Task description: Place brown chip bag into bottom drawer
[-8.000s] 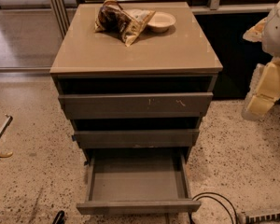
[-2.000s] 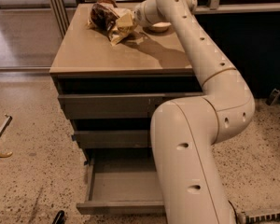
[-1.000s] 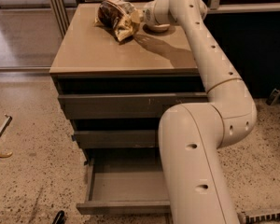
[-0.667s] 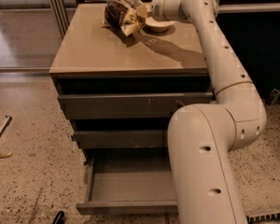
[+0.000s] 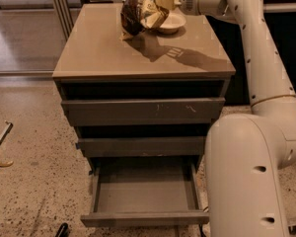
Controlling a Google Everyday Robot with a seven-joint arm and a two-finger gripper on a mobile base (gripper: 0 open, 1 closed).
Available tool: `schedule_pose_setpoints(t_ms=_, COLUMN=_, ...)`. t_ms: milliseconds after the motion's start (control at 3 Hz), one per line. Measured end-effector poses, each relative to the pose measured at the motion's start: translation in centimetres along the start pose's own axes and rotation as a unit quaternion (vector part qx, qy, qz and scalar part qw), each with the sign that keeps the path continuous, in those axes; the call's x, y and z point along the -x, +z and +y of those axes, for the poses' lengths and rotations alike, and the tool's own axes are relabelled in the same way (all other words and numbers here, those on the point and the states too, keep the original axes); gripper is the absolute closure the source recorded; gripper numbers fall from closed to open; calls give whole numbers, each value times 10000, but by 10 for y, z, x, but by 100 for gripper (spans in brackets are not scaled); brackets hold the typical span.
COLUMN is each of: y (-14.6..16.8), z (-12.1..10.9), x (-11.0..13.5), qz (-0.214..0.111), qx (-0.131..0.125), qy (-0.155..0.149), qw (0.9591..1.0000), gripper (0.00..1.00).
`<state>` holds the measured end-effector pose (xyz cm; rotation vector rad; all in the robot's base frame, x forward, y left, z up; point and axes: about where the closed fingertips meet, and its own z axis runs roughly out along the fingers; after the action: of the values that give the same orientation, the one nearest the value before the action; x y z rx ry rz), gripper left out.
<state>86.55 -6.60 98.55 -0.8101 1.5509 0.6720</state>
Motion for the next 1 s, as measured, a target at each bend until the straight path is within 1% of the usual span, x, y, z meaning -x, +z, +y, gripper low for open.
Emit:
schedule_pose_setpoints(t_ms=333, y=-43, z=23, x=11, qz=-256, qx=533, qy=-272, qw=9979, gripper=100)
schedule_pose_setpoints(t_ms=667, y=-86, z=38, x=12, qz=-549, qx=942, qy=-380, qw=9933, gripper=100)
schedule_pose_setpoints(t_ms=1000, y=-128, z=49, x=8, qz=-876, qx=1285, qy=-390, qw=9871, gripper=100)
